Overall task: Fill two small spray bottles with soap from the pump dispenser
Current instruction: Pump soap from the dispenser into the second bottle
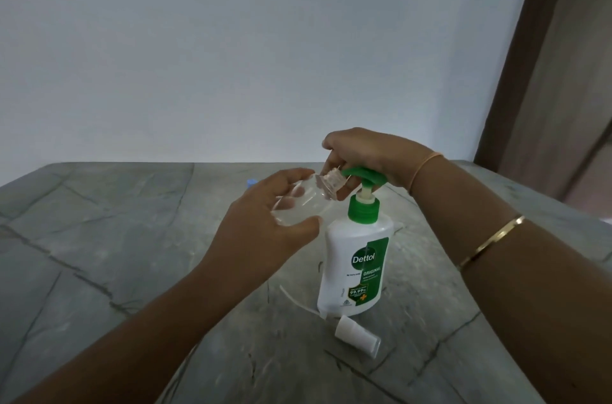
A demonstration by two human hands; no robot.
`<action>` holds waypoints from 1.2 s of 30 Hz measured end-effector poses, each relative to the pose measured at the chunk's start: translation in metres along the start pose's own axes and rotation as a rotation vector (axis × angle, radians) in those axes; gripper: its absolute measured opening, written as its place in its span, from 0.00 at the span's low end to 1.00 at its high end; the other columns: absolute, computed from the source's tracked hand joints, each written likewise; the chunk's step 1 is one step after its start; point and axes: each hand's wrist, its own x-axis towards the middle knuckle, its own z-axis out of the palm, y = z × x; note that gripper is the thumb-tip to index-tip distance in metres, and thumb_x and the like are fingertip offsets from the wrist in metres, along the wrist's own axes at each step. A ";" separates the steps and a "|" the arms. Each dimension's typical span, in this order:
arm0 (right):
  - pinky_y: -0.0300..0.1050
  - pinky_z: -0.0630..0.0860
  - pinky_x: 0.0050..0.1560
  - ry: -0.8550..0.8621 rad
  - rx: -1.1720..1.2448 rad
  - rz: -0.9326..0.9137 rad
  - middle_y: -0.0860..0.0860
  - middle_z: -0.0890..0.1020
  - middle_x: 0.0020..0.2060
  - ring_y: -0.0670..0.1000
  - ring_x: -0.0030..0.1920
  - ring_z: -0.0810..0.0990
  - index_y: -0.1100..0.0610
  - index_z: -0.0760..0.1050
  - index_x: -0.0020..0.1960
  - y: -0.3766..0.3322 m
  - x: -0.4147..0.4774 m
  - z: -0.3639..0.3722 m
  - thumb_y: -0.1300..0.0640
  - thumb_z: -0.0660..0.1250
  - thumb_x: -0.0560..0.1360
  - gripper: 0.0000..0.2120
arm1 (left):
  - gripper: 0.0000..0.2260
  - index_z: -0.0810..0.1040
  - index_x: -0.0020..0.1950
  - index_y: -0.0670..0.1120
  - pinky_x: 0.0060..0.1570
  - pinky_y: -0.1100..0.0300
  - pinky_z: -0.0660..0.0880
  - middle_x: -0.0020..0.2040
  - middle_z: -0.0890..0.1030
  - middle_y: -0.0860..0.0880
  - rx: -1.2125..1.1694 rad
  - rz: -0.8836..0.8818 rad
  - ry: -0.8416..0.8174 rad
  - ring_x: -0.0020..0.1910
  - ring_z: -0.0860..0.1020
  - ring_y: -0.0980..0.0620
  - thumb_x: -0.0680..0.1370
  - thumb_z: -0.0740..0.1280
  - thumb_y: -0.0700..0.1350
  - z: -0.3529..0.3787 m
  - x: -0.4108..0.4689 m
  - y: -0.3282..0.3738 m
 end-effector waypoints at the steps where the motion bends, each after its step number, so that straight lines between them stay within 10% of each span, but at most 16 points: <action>1: 0.44 0.71 0.42 0.004 -0.002 -0.004 0.54 0.84 0.31 0.52 0.34 0.80 0.61 0.76 0.53 0.000 0.000 0.000 0.52 0.49 0.79 0.20 | 0.21 0.74 0.57 0.62 0.43 0.65 0.71 0.51 0.78 0.61 -0.006 0.001 0.000 0.50 0.76 0.61 0.67 0.73 0.47 0.001 -0.001 -0.001; 23: 0.41 0.70 0.36 -0.056 -0.112 0.004 0.56 0.84 0.41 0.57 0.43 0.78 0.60 0.76 0.45 0.008 0.006 0.009 0.51 0.52 0.78 0.17 | 0.18 0.76 0.53 0.57 0.40 0.74 0.74 0.48 0.80 0.61 -0.087 0.062 -0.004 0.47 0.78 0.65 0.64 0.73 0.53 -0.008 -0.002 -0.001; 31: 0.31 0.67 0.23 0.086 -0.133 -0.126 0.55 0.79 0.34 0.46 0.23 0.73 0.64 0.77 0.53 -0.005 -0.004 0.001 0.56 0.50 0.79 0.19 | 0.26 0.77 0.56 0.56 0.44 0.64 0.79 0.52 0.80 0.57 -0.122 0.071 0.023 0.46 0.81 0.59 0.59 0.68 0.61 -0.008 -0.004 0.001; 36: 0.41 0.70 0.36 0.030 -0.130 -0.092 0.55 0.83 0.38 0.51 0.33 0.78 0.60 0.76 0.53 -0.003 -0.005 0.003 0.53 0.50 0.78 0.18 | 0.24 0.76 0.55 0.58 0.42 0.64 0.79 0.52 0.80 0.58 -0.142 0.066 0.019 0.46 0.81 0.59 0.60 0.69 0.59 -0.007 -0.004 0.002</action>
